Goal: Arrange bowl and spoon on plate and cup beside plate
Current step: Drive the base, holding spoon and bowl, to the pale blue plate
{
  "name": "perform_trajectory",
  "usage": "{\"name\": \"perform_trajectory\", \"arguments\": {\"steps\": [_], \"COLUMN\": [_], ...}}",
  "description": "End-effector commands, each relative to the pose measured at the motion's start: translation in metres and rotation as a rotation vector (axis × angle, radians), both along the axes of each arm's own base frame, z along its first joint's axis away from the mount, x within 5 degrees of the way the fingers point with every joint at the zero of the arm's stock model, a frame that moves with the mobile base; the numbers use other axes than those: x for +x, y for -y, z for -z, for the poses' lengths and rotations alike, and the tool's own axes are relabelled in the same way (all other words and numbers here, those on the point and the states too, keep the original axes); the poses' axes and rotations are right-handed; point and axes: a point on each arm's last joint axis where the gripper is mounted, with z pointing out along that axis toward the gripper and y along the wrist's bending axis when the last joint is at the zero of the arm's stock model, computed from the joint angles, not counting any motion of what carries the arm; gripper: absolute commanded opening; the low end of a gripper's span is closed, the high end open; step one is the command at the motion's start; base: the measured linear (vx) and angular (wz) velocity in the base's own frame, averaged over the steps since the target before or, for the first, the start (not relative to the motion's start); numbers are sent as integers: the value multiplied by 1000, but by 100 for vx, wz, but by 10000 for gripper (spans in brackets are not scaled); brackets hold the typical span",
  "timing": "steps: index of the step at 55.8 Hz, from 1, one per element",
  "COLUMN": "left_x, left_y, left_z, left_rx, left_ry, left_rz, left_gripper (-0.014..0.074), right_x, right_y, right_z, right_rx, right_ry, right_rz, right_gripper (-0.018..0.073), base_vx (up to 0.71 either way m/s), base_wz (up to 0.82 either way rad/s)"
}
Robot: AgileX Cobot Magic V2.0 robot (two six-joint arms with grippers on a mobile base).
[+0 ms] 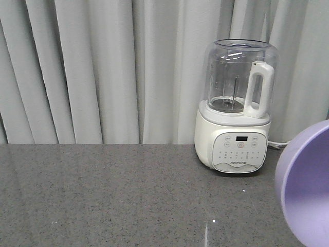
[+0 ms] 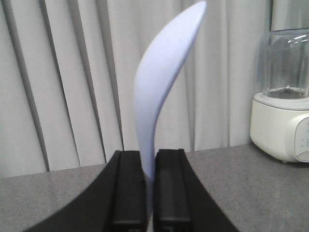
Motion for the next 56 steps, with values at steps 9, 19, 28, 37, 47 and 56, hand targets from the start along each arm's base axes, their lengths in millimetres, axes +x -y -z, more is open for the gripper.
{"name": "perform_trajectory", "arguments": {"steps": [9, 19, 28, 37, 47, 56], "left_x": [-1, -1, -1, -1, -1, -1], "left_y": [-2, -2, -2, -2, -2, -2], "left_z": [-15, -15, -15, -15, -15, -15], "left_rx": [-33, -33, -33, -33, -33, -33], "left_ry": [93, 93, 93, 93, 93, 93], "left_rz": [-17, -17, -17, -17, -17, -17], "left_gripper": [-6, -6, -6, -6, -6, -6], "right_x": [-1, -1, -1, -1, -1, -1], "right_y": [4, 4, 4, 4, 4, 4], "right_z": [-12, -12, -12, -12, -12, -12], "right_rx": [29, 29, 29, 29, 29, 29], "right_ry": [56, 56, 56, 56, 56, 56], "right_rz": [45, 45, 45, 45, 45, 45], "right_gripper": [-9, -9, -9, -9, -9, -9], "base_vx": [-2, -5, -8, -11, -16, -18], "base_wz": [-11, -36, -65, -77, -77, -70]}}
